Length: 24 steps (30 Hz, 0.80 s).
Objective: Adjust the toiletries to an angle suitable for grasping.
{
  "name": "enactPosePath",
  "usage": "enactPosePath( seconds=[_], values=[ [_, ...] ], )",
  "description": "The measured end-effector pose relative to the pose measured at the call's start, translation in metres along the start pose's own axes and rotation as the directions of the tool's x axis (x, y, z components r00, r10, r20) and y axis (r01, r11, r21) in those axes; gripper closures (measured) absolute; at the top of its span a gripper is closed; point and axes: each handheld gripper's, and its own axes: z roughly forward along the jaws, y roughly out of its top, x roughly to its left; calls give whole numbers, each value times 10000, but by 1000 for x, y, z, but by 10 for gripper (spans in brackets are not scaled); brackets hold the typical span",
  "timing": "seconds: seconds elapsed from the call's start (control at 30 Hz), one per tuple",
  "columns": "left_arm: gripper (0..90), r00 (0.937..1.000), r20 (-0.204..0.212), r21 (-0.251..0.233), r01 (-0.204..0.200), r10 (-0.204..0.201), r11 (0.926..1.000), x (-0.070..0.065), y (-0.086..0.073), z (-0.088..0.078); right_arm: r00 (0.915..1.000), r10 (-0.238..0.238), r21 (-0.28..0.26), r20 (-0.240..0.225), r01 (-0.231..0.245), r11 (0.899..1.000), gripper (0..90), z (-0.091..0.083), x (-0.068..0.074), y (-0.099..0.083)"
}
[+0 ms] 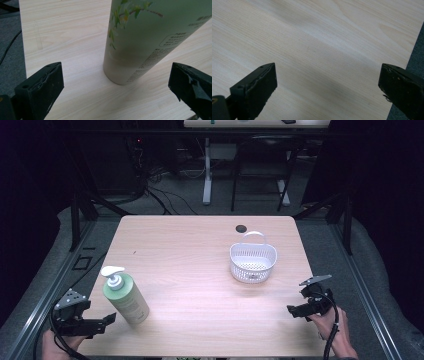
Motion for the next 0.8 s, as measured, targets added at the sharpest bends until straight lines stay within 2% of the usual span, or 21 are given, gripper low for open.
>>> enactPosePath(
  seconds=[0.27,0.57,0.8],
  values=[
    [0,9998,97,-150,-172,174,9997,-5,4,0,10000,-13,21,36,13,10000,16,-1,1,0],
    [0,9996,176,-635,-187,198,9978,-9,10,0,10000,-32,-15,40,32,10000,16,-1,1,0],
    [0,9993,187,-1132,-294,317,9931,-12,18,1,9999,-88,19,64,88,10000,16,0,3,1]
  ],
)
